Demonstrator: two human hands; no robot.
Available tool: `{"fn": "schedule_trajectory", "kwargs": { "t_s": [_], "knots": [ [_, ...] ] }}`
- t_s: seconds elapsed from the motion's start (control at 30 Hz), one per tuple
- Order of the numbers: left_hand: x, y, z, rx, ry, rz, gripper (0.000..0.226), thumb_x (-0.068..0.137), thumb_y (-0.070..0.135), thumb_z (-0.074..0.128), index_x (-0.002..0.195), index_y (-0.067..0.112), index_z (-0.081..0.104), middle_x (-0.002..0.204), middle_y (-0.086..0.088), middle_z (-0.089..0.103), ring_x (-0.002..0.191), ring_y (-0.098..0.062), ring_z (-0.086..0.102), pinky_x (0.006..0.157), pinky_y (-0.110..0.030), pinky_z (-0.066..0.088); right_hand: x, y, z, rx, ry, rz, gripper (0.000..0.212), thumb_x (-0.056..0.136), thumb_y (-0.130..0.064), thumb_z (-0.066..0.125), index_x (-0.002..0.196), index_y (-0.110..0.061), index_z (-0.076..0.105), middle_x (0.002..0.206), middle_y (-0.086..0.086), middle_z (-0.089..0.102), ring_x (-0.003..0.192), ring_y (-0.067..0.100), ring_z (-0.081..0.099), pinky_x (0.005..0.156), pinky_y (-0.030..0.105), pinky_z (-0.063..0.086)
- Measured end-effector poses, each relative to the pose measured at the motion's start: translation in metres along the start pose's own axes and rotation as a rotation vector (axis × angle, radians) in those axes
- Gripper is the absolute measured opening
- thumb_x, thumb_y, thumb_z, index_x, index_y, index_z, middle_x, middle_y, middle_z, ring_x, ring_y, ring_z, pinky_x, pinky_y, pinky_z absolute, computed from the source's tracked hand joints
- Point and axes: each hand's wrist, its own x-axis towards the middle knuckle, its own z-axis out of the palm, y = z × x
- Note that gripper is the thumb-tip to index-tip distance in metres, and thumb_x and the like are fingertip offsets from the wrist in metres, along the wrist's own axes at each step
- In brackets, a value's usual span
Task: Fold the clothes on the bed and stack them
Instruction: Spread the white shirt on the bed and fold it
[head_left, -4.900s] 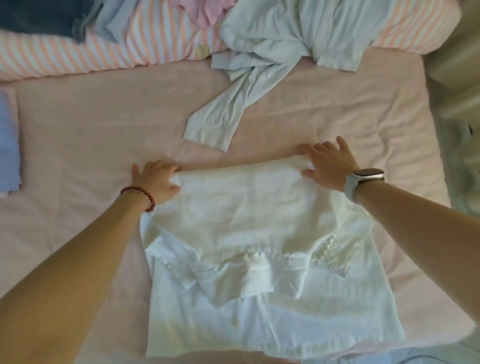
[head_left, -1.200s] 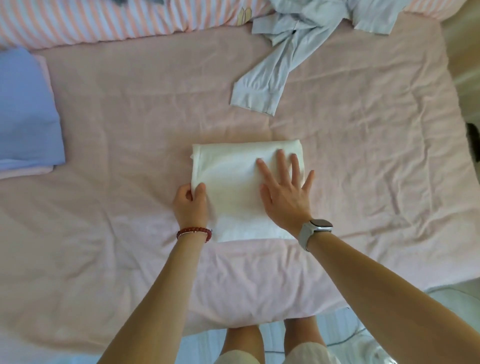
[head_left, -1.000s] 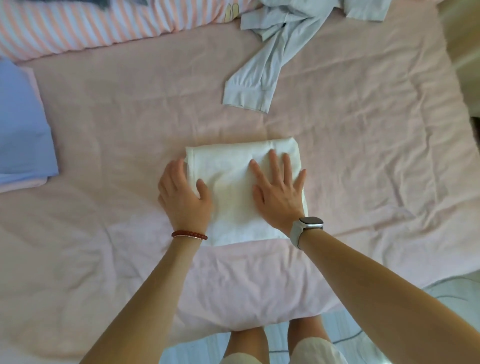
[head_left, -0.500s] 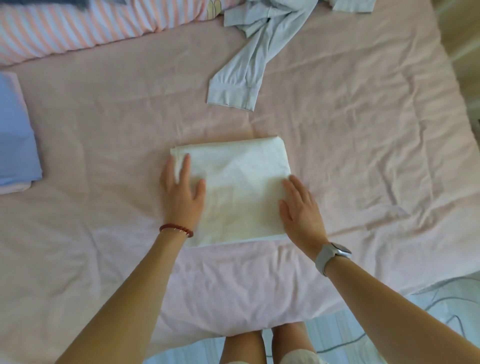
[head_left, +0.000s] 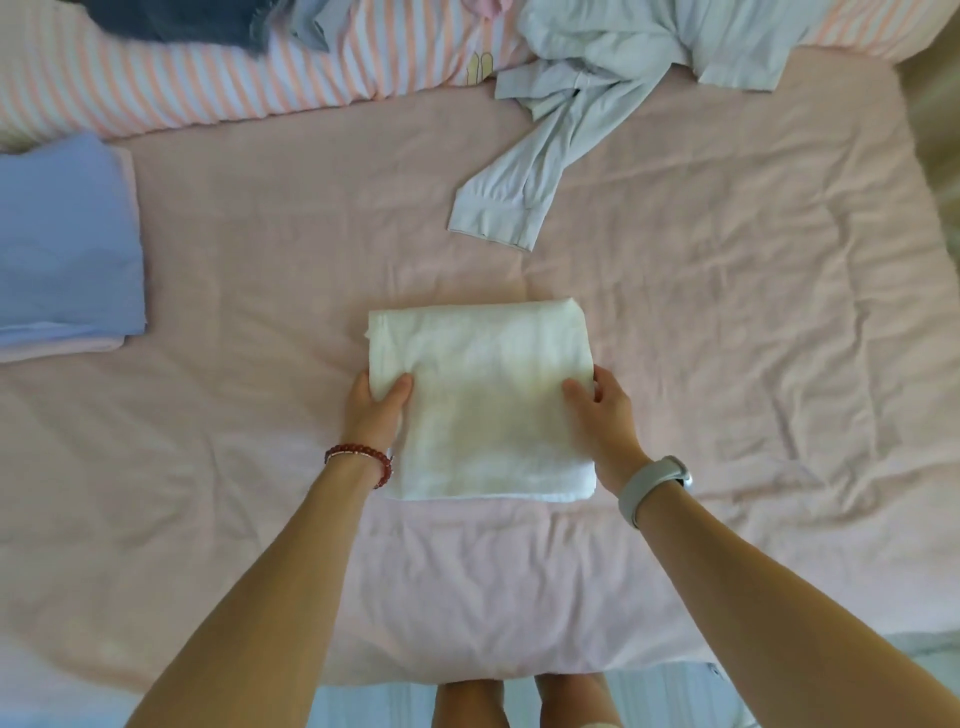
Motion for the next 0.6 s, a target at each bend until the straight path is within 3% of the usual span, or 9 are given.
{"fn": "schedule_trajectory", "kwargs": {
  "t_s": [0.1, 0.3, 0.43, 0.6],
  "knots": [
    [-0.016, 0.005, -0.004, -0.072, 0.066, 0.043, 0.018, 0.089, 0.01, 0.058, 0.106, 0.015, 0.056, 0.089, 0.007, 0.061, 0.078, -0.007, 0.059, 0.063, -0.017, 0.047, -0.018, -0.006, 0.007, -0.034, 0.018, -0.068, 0.016, 0.087, -0.014, 0.047, 0.081, -0.025, 0.055, 0.074, -0.002, 0.055, 0.066, 0.016, 0.053, 0.06, 0.031, 0.048],
    [-0.025, 0.031, -0.084, -0.097, 0.171, 0.152, 0.014, 0.088, 0.009, 0.058, 0.099, 0.018, 0.057, 0.088, 0.007, 0.062, 0.078, -0.007, 0.059, 0.064, -0.018, 0.046, -0.059, -0.039, 0.065, -0.087, -0.033, -0.201, 0.017, 0.087, -0.012, 0.047, 0.076, -0.022, 0.055, 0.065, -0.005, 0.051, 0.06, 0.014, 0.047, 0.053, 0.03, 0.043],
    [0.009, 0.064, -0.186, -0.052, 0.365, 0.254, 0.014, 0.088, 0.008, 0.055, 0.099, 0.016, 0.056, 0.087, 0.004, 0.06, 0.075, -0.009, 0.056, 0.065, -0.019, 0.045, -0.08, -0.079, 0.166, -0.066, -0.182, -0.245, 0.013, 0.089, -0.009, 0.047, 0.089, -0.018, 0.056, 0.079, 0.002, 0.056, 0.072, 0.019, 0.052, 0.065, 0.037, 0.048],
    [0.079, 0.097, -0.313, 0.01, 0.528, 0.339, 0.01, 0.089, 0.009, 0.051, 0.095, 0.016, 0.054, 0.087, -0.002, 0.057, 0.081, -0.02, 0.052, 0.07, -0.028, 0.041, -0.092, -0.133, 0.313, -0.033, -0.323, -0.313, 0.016, 0.085, -0.001, 0.043, 0.089, -0.013, 0.053, 0.075, -0.001, 0.05, 0.068, 0.016, 0.046, 0.062, 0.03, 0.042]
  ]
}}
